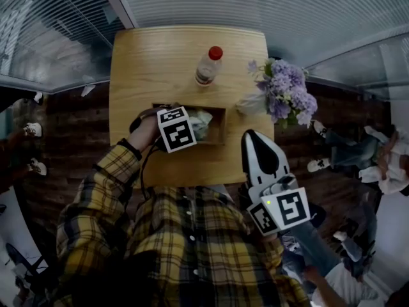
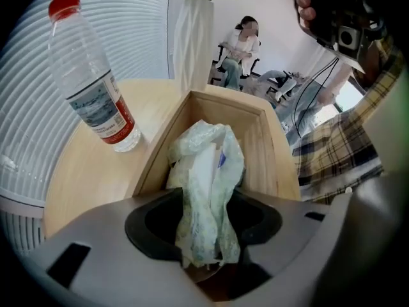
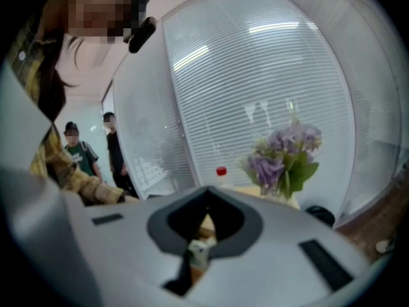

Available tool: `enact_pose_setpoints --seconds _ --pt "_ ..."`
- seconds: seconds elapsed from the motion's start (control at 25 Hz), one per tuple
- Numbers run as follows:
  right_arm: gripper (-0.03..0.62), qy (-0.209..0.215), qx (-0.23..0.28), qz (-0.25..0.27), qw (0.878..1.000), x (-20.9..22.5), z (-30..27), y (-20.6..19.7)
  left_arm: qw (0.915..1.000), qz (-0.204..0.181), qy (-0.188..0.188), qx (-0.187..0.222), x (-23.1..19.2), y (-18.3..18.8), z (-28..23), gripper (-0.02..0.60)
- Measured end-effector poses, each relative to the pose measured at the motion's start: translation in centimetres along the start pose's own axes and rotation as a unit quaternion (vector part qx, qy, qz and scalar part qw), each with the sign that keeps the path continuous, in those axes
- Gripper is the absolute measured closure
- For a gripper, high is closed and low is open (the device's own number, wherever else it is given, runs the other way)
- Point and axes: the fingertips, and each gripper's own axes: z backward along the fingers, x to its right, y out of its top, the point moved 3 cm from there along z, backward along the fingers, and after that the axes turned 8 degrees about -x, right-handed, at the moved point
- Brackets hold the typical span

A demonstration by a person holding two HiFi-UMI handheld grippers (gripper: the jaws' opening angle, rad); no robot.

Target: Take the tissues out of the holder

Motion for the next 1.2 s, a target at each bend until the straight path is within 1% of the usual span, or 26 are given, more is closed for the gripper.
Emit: enact_pose_setpoints --seconds 0.16,0.32,0.72,1.0,1.2 --pt "0.582 0.005 -0.002 0.003 1.0 -0.3 -0.3 0.1 0.9998 -0.013 0.008 -0.015 0.0 -0.1 -0.5 0.391" --pt "0.582 0.007 -0.001 0.003 1.0 0.0 -0.3 0.0 0.9998 -0.011 0.004 -0.018 0.2 -0.1 -0.8 0.442" --pt "0.582 0.013 0.0 0.007 1.0 -0.6 -0.3 0.2 0.9997 -0.021 0.011 -0.008 0.5 -0.5 0.0 0.535" --pt "0.582 0.019 0.003 0.015 1.0 -1.1 -0.2 0.6 0.9993 -0.027 0.025 0.001 1.0 -0.6 0.7 0.546" --pt "0.582 0.027 0.007 0.019 0.999 -1.5 -0.3 0.9 0.9989 -0.021 0.038 0.017 0.8 -0.5 1.9 0.546"
